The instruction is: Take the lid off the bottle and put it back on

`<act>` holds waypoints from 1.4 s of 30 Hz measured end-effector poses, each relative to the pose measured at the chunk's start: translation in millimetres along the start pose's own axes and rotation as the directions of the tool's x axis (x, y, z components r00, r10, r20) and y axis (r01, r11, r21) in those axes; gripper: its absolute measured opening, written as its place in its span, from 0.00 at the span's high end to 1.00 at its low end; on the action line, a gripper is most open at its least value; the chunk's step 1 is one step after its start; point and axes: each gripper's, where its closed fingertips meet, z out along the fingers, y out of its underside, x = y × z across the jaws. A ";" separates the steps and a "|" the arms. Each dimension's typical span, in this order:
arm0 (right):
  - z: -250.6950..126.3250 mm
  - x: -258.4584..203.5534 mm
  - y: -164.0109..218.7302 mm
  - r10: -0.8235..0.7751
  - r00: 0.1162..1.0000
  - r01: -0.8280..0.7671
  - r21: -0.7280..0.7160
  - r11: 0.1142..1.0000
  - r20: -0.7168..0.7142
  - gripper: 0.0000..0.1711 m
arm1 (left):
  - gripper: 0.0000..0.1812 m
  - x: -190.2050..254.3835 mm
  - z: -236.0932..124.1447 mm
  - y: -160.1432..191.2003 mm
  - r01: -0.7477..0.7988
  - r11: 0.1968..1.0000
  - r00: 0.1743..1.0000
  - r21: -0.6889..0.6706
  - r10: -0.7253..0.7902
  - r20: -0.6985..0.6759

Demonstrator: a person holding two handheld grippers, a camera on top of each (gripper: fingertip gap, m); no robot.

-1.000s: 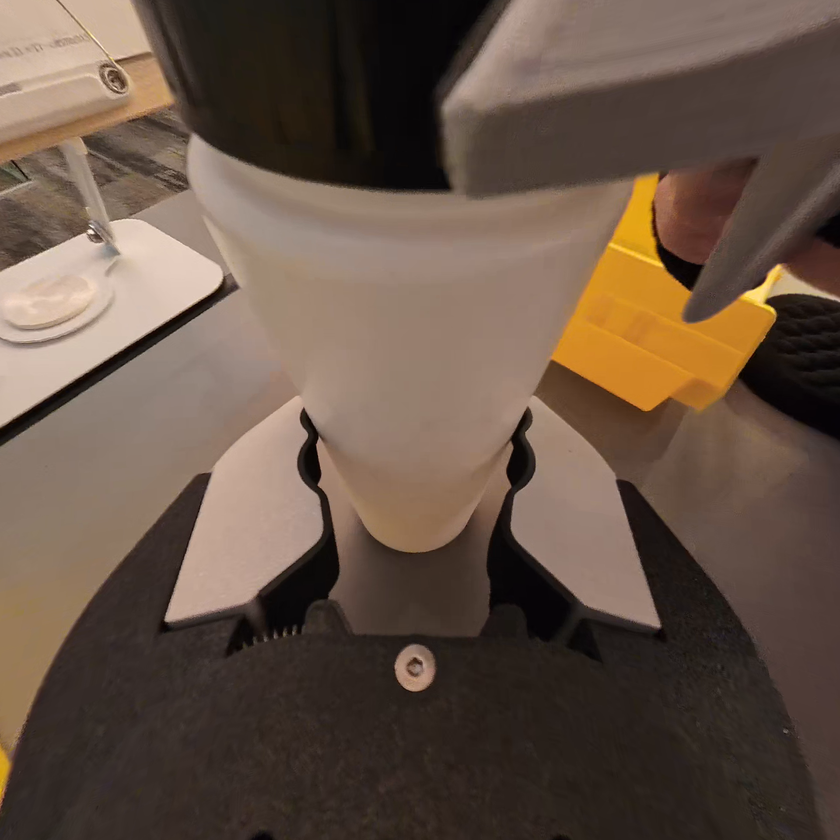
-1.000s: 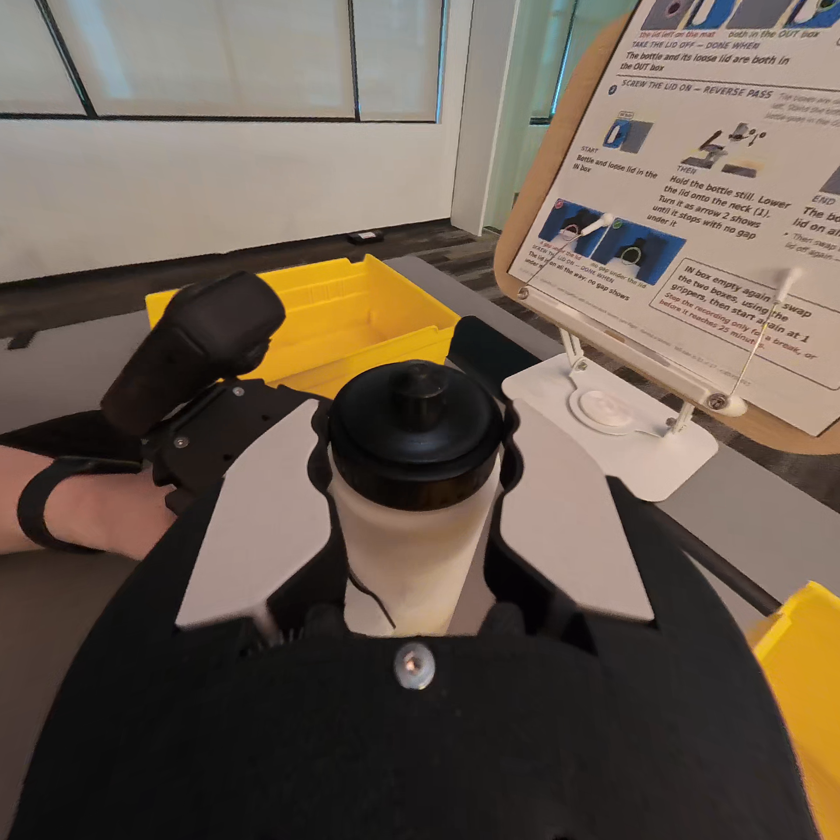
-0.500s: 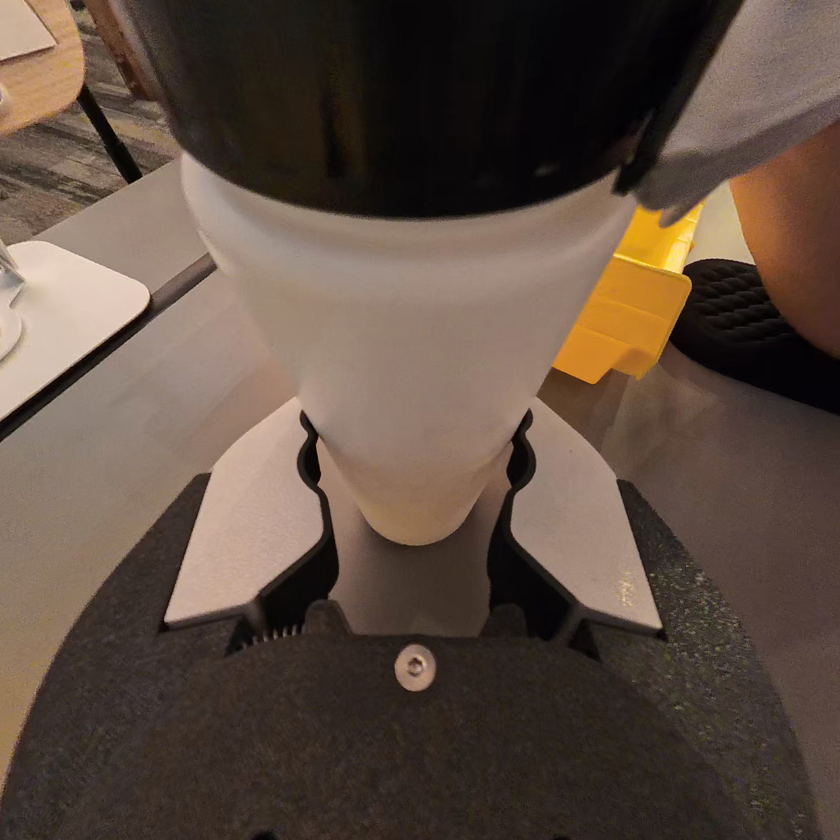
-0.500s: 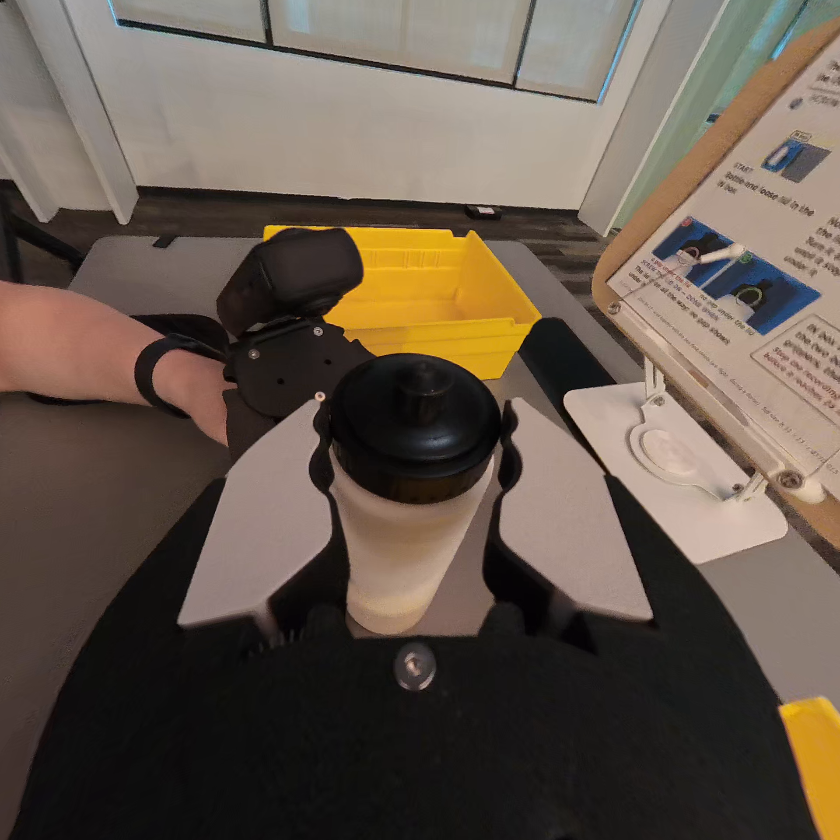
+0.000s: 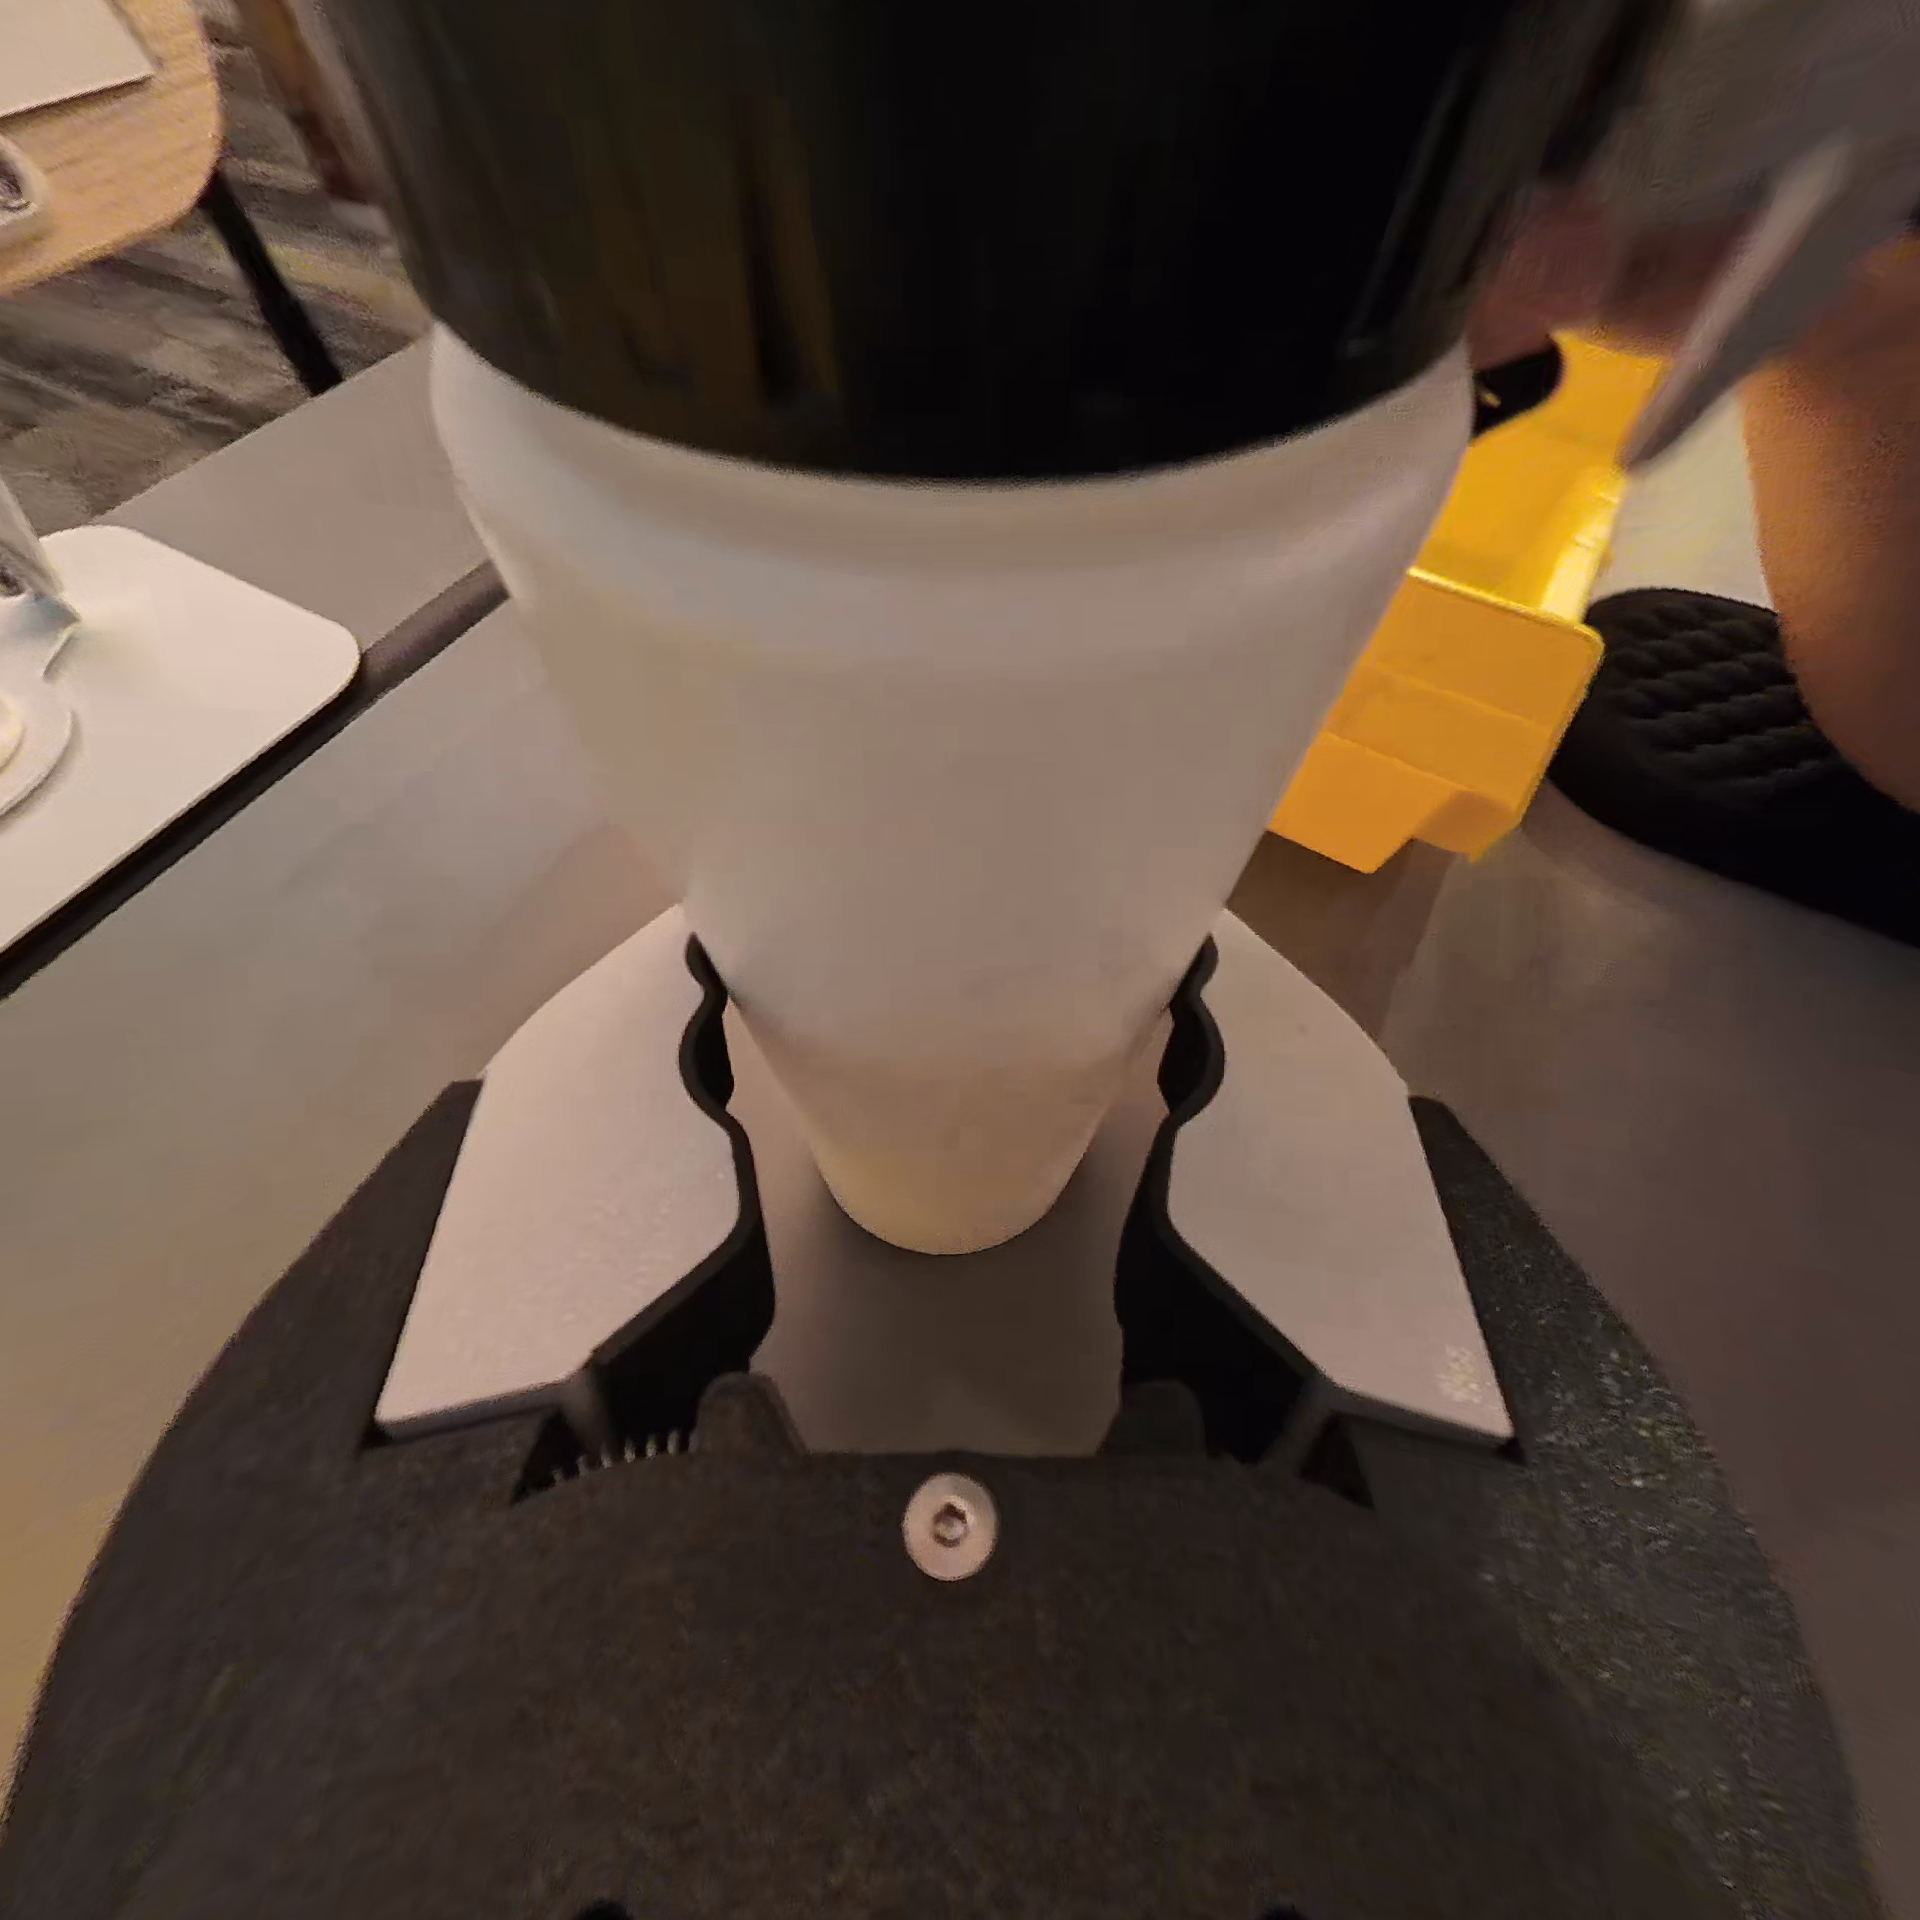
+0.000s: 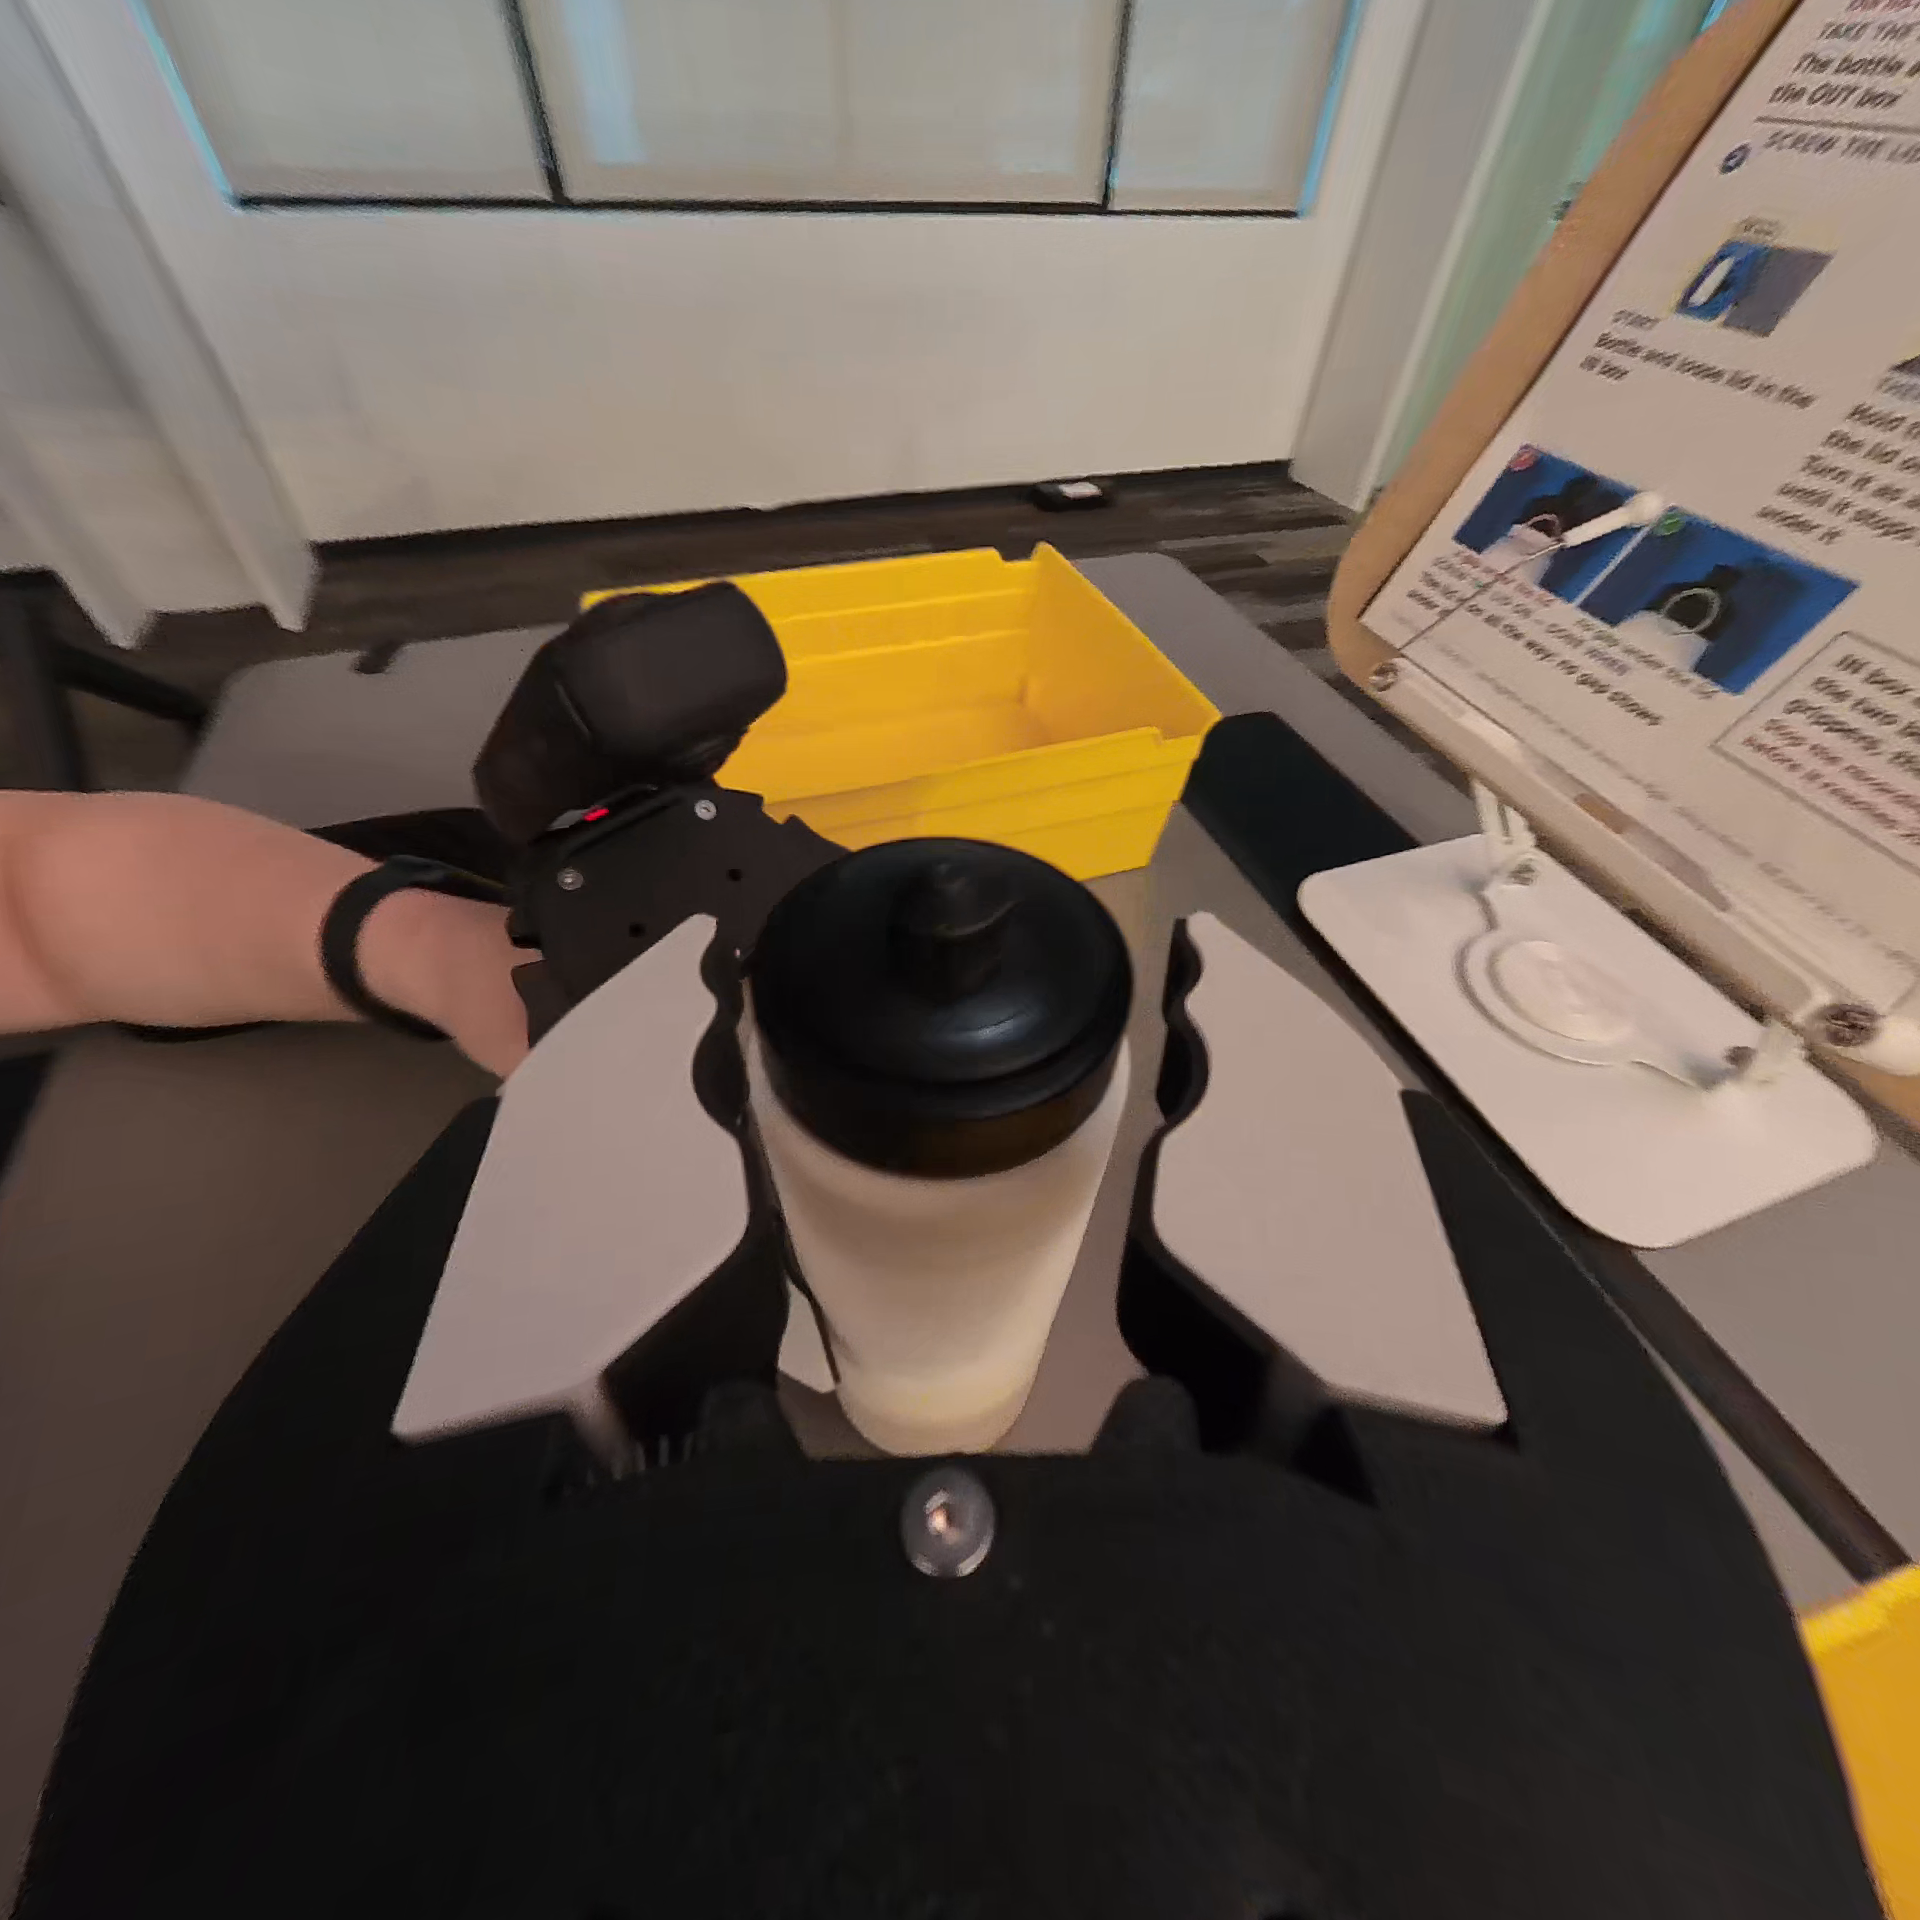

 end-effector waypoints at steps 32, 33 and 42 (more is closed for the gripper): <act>-7.3 -2.5 -4.9 0.011 0.995 -0.017 0.057 0.998 0.095 0.54 | 0.54 1.2 0.0 1.0 0.018 0.999 0.999 -0.027 -0.017 0.047; -9.5 -2.5 -3.8 0.027 0.991 -0.034 0.056 0.998 0.128 0.55 | 0.54 2.5 0.4 0.9 0.009 1.000 0.999 -0.028 -0.008 0.038; -4.9 -6.8 -0.9 0.044 0.988 -0.052 0.055 0.997 0.148 0.62 | 0.54 0.0 -0.3 1.4 0.015 0.999 0.997 -0.042 -0.012 0.071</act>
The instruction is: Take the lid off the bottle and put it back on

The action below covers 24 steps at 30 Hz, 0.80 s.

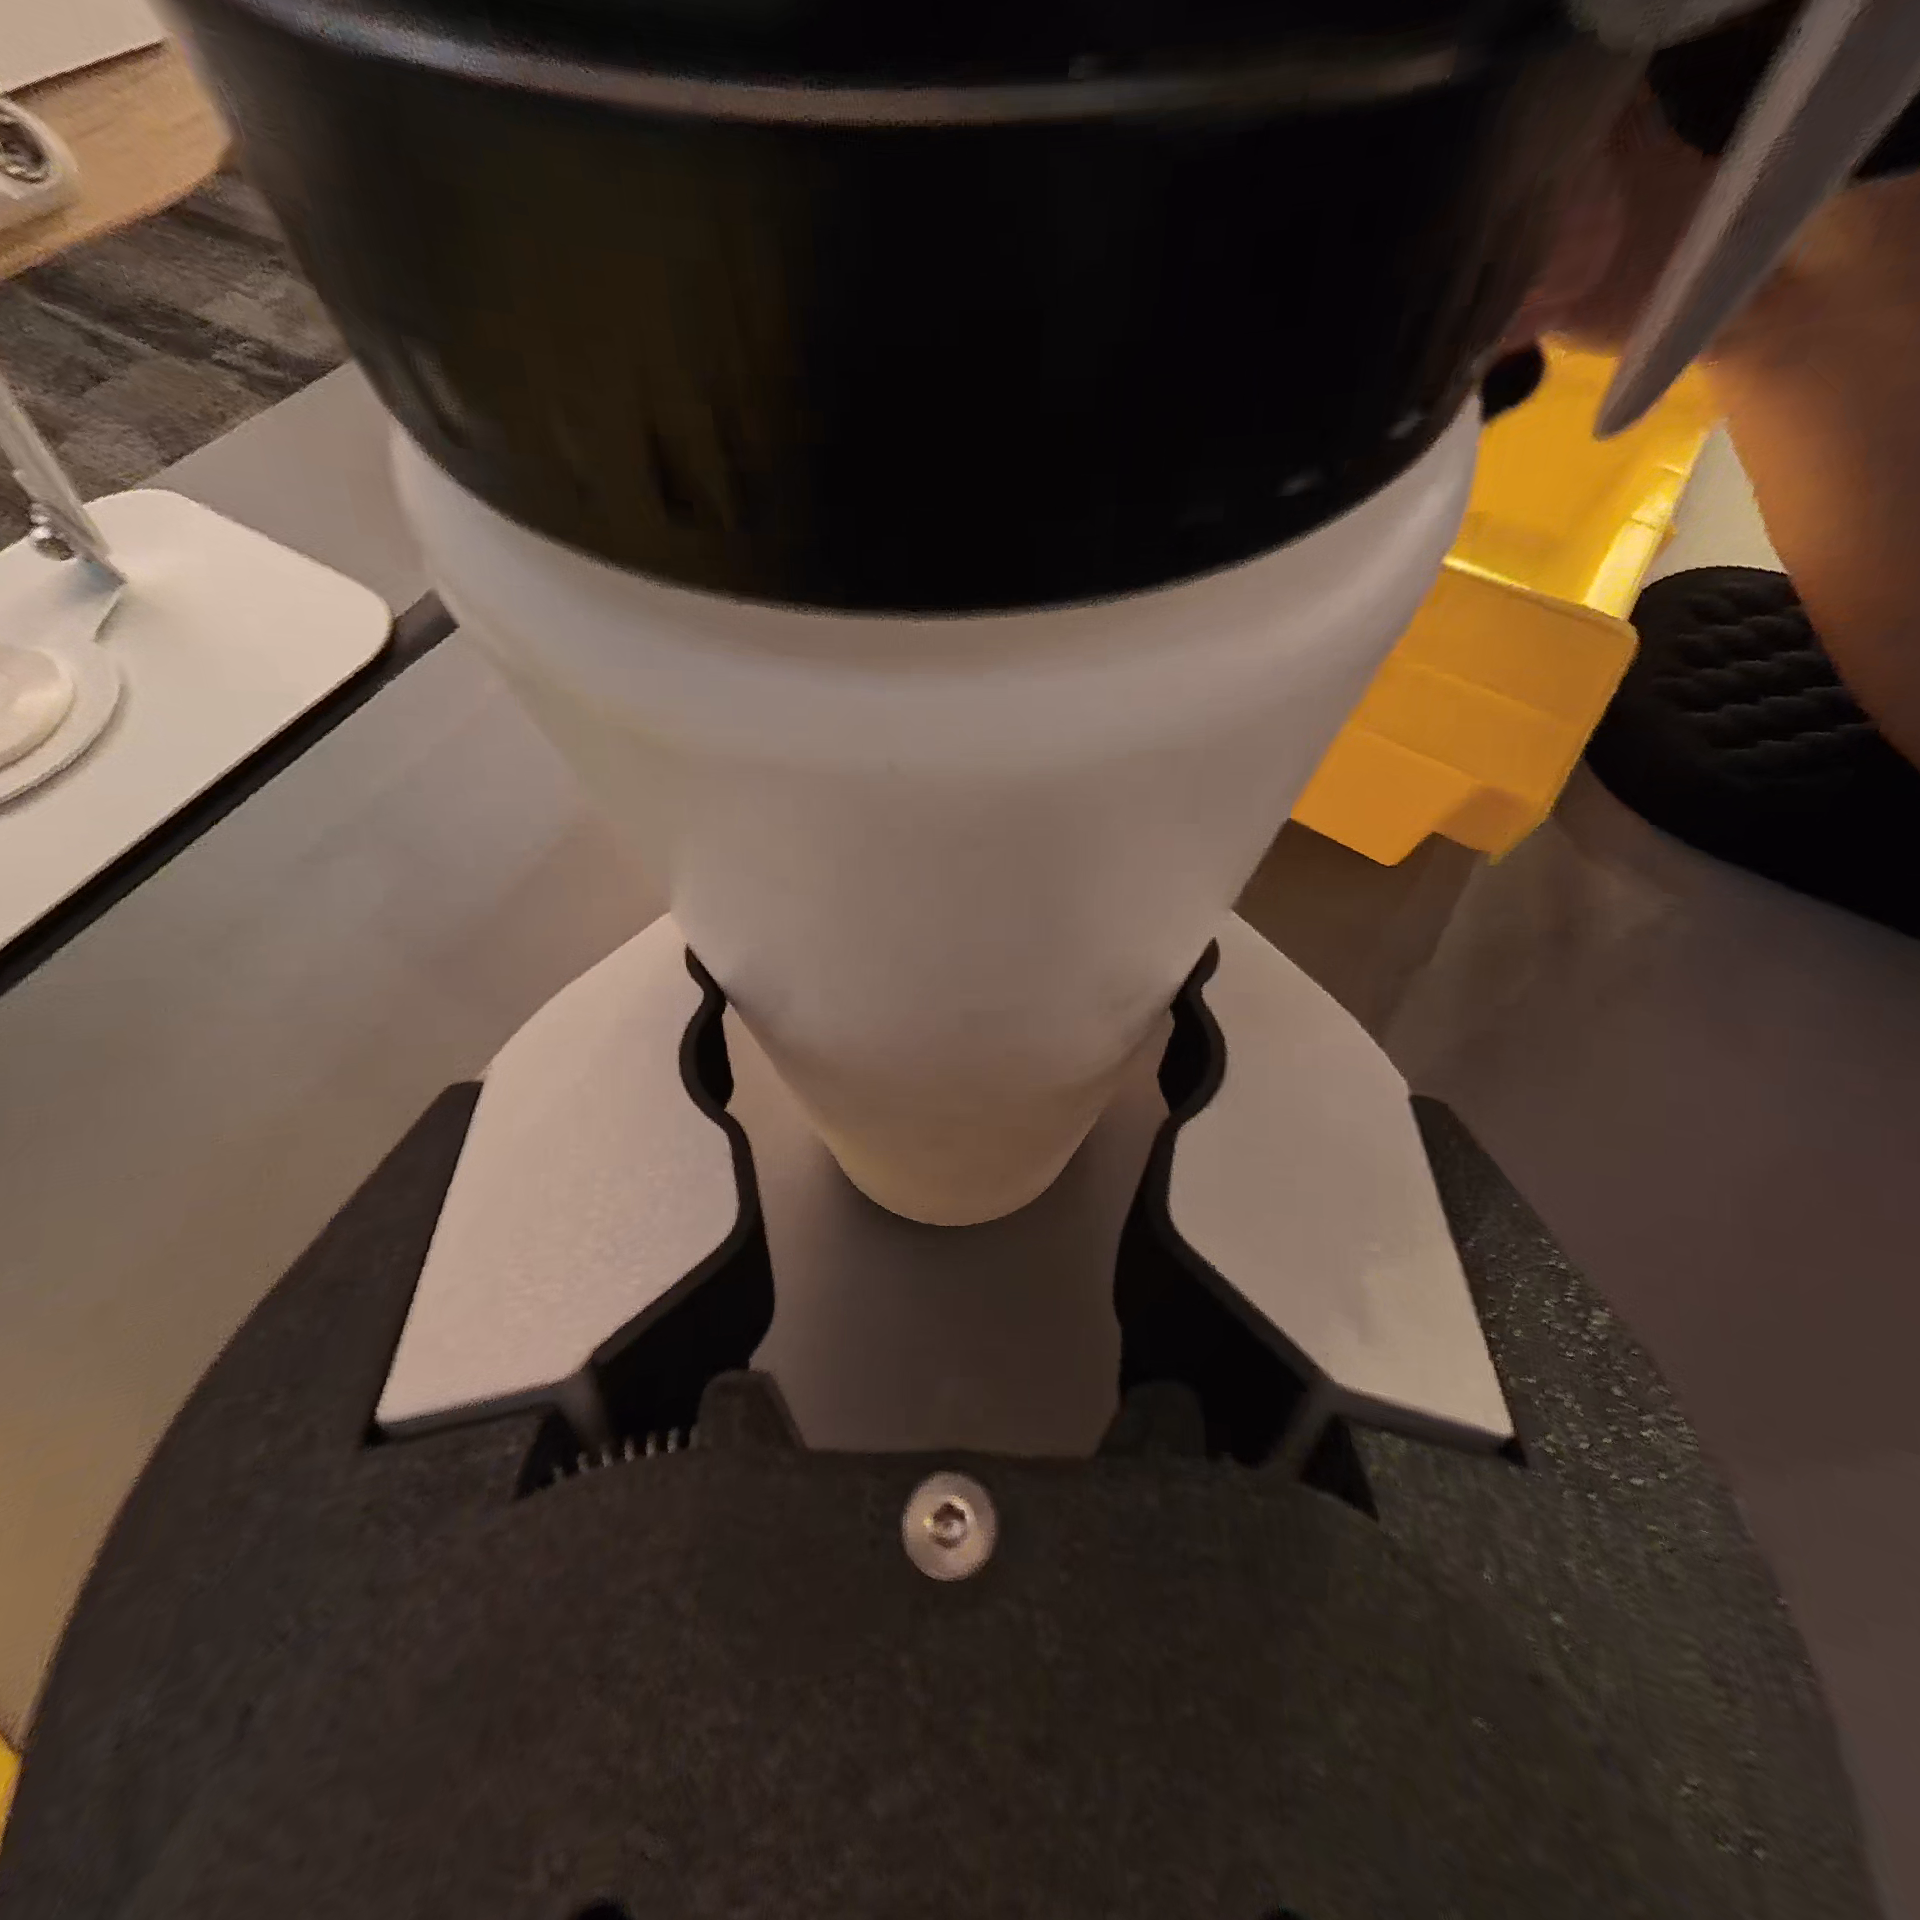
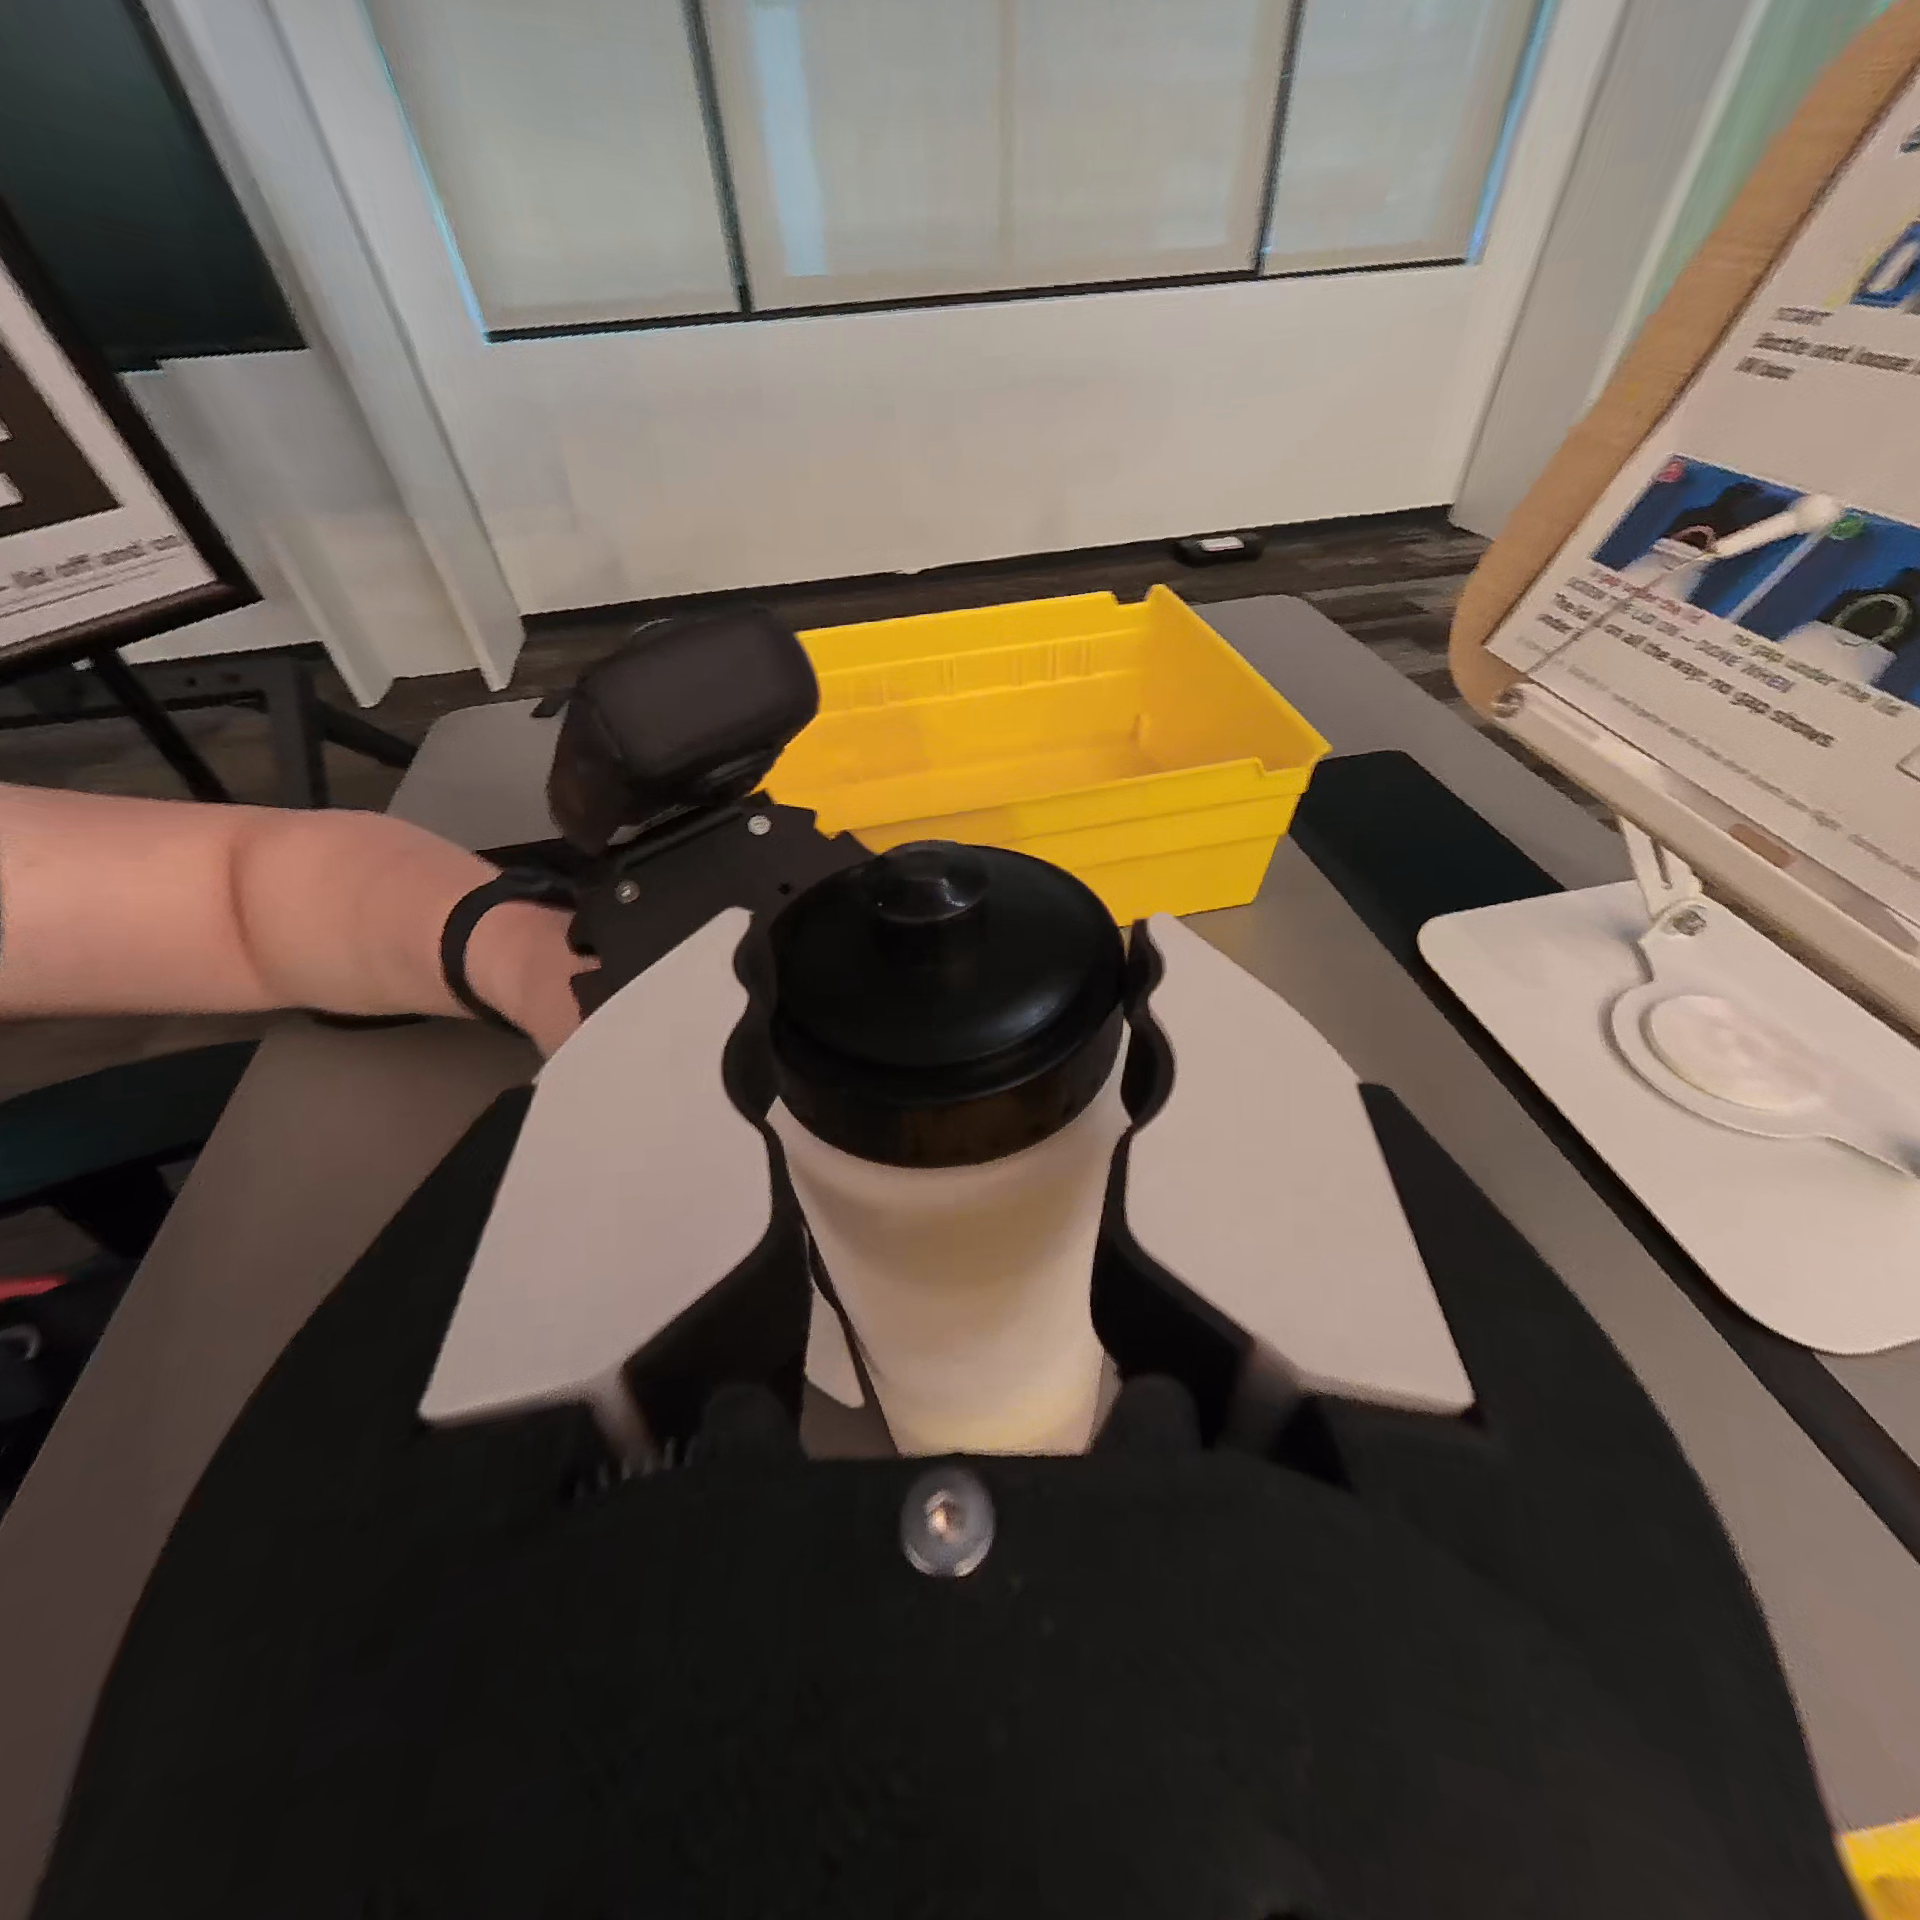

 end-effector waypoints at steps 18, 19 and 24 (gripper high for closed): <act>-2.0 -4.5 1.0 -0.084 0.996 0.084 -0.030 0.996 0.006 0.60 | 0.54 4.6 -1.7 1.6 -0.047 0.999 0.994 -0.006 0.046 -0.095; -0.4 -5.4 1.8 -0.098 0.995 0.098 -0.037 0.994 0.001 0.59 | 0.54 4.4 -1.9 1.8 -0.048 0.999 0.995 -0.011 0.047 -0.090; 8.6 6.6 -0.6 -0.054 0.982 0.050 -0.028 0.998 -0.180 0.60 | 0.54 -12.5 -3.6 2.8 0.027 0.999 0.999 -0.023 -0.026 0.043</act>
